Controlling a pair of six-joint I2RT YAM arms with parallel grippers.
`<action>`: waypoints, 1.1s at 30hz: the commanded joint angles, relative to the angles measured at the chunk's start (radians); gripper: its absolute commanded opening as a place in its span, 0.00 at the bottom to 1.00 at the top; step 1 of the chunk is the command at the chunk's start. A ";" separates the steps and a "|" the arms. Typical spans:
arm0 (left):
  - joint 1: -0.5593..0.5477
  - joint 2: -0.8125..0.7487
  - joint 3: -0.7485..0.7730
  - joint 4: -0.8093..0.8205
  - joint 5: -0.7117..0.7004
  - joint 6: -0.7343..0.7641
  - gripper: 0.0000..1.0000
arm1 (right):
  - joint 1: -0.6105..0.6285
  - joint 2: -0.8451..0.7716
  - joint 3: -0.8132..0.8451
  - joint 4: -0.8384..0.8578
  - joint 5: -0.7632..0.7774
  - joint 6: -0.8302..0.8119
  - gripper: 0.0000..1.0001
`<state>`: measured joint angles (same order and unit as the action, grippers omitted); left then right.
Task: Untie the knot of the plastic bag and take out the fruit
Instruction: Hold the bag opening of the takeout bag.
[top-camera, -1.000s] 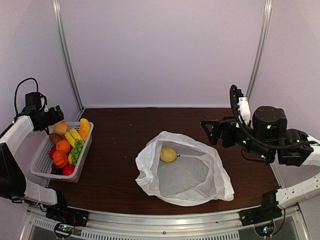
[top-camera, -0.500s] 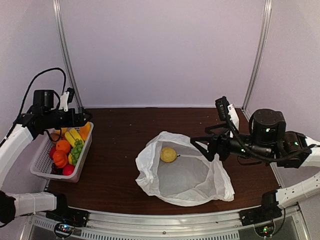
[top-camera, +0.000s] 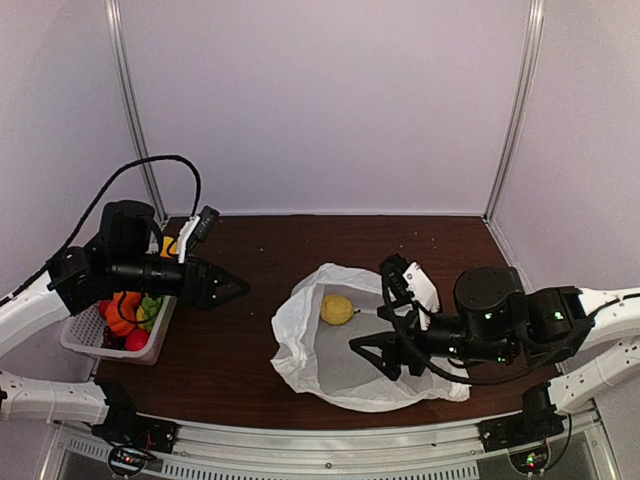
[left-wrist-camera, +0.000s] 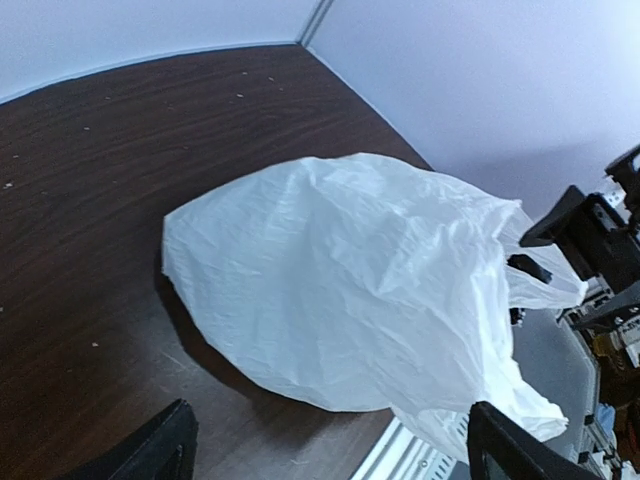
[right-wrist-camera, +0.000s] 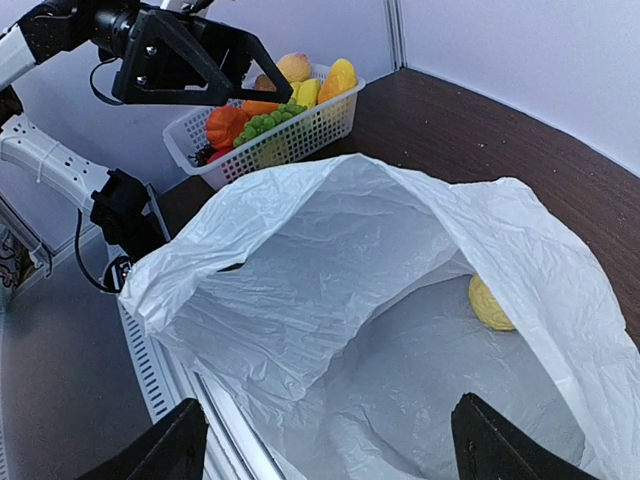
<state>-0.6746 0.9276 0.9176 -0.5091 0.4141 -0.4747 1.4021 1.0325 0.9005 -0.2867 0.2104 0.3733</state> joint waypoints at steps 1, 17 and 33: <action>-0.129 -0.001 -0.054 0.212 0.051 -0.138 0.97 | 0.044 0.048 -0.008 0.013 0.079 0.006 0.85; -0.282 0.173 -0.033 0.240 0.015 -0.124 0.95 | 0.124 0.217 0.037 -0.061 0.192 0.007 0.81; -0.321 0.187 -0.023 0.294 0.033 -0.143 0.00 | 0.108 0.441 0.164 -0.330 0.296 0.081 0.74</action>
<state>-0.9924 1.1416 0.8715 -0.2676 0.4488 -0.6155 1.5249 1.4197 1.0248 -0.5114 0.4667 0.4263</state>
